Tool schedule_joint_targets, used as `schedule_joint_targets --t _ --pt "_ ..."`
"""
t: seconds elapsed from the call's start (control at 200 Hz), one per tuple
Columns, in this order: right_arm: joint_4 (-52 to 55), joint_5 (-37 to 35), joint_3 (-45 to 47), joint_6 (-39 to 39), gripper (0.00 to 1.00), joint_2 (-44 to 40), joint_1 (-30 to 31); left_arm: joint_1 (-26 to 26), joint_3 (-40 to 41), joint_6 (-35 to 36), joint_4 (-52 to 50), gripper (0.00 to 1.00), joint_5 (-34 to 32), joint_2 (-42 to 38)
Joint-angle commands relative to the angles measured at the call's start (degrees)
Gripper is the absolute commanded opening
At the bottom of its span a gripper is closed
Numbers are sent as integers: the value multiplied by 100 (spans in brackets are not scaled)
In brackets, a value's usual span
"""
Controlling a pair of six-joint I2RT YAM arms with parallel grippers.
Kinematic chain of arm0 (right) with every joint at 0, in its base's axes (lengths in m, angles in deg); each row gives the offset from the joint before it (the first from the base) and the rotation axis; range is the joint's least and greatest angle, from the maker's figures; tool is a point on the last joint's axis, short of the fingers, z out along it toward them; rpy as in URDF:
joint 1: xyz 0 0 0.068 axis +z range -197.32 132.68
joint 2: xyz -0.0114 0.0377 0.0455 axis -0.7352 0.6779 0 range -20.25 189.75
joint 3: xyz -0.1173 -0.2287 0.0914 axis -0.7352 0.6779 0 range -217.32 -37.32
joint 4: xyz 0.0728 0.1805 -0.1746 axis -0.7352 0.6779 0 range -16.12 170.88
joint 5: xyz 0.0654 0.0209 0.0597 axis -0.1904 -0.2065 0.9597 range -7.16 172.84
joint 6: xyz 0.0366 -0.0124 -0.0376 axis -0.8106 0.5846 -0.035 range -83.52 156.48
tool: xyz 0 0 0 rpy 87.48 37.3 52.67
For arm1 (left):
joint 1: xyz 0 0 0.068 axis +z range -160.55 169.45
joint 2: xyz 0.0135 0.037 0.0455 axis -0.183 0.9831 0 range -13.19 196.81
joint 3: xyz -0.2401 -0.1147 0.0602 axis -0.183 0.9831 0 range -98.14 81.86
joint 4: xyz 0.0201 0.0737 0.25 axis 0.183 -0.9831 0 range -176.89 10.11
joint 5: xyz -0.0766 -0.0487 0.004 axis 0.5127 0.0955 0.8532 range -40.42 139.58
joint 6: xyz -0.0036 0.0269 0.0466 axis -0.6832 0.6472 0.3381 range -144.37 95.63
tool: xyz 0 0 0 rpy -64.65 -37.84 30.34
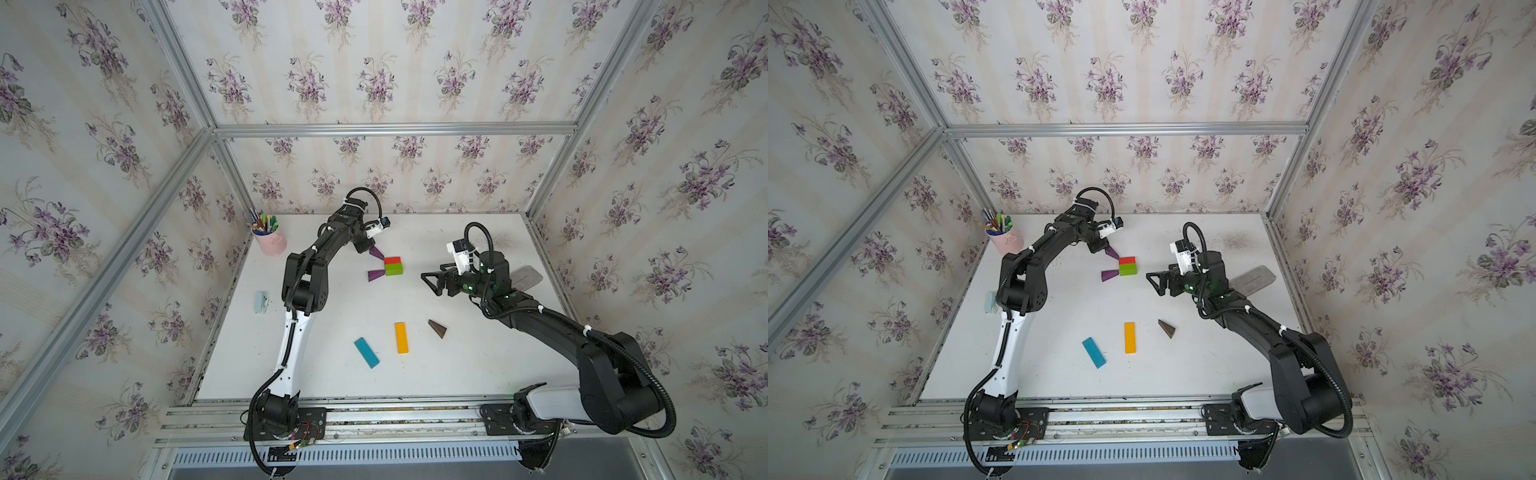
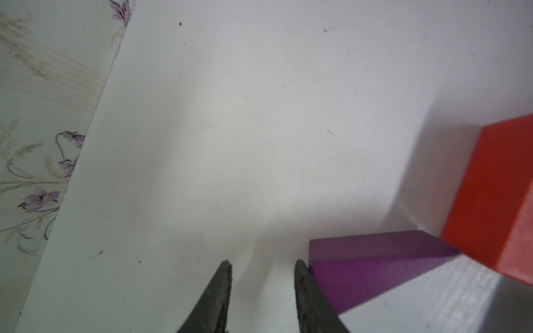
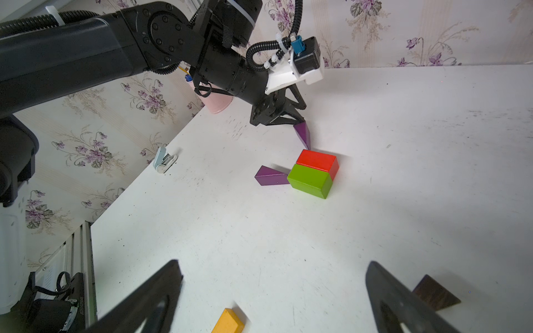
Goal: Assemble a small pinwheel with building blocks
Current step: Assemble the building block at the center of the board, then pick up the building block from the center of the board.
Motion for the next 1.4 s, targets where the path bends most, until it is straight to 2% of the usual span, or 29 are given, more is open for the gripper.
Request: schedule_joint_targets --t 0.0,0.28,0.31,0.455,0.565,0.605,0.62,0.689,0.694,0.699,0.709,0.719,0.824,0.904,1.024,1.084,1.154,1.284,1.394 --pt "-57 -14 -21 34 100 5 -3 -9 17 17 7 38 150 -90" --pt "-74 -20 -10 30 100 14 -8 -16 -58 22 35 38 -6 -118" --pt "-67 -65 -21 17 100 22 -3 -10 -73 -2 64 39 -215 -124" --pt "632 -897 -432 -232 100 152 -104 99 -150 -454 377 47 -610 -383" --pt "1770 -1683 -1100 -389 100 292 -231 240 151 -868 522 53 -612 -938" --pt "2121 -1899 -1297 -412 100 373 -232 262 435 -951 548 54 -536 -1237" --pt "2290 -1974 -1376 -436 100 412 -232 267 563 -993 571 58 -518 -1347" --pt "2806 -2173 -1564 -624 98 572 -232 272 1339 -1220 736 64 -369 -1992" --pt "2829 -2184 -1569 -635 98 583 -232 272 1399 -1241 748 81 -350 -2036" --pt "2849 -2194 -1567 -650 98 593 -232 272 1455 -1251 763 90 -328 -2093" --pt "2884 -2202 -1561 -695 98 616 -232 272 1595 -1291 812 97 -311 -2184" --pt "2917 -2208 -1553 -731 98 630 -232 265 1724 -1332 855 99 -300 -2283" --pt "3028 -2248 -1320 -669 91 656 -91 184 3214 -1593 1412 100 -225 -3329" --pt "3185 -2591 -1152 -551 90 570 118 29 4239 -1707 1551 100 -266 -4097" --pt "3227 -2583 -914 -410 90 270 357 -302 5564 -2188 1604 100 -289 -5352" --pt "3019 -2667 -690 -286 90 -73 538 -397 6028 -2789 1600 100 -72 -5948" --pt "2792 -2762 -445 -277 90 -451 605 -484 6437 -3349 1557 100 585 -6612" --pt "3137 -2718 -359 -199 85 -617 620 -724 7179 -3151 1378 100 1740 -7567" --pt "3466 -2946 -328 -255 80 -481 886 -861 7949 -3801 1860 100 1639 -7954"
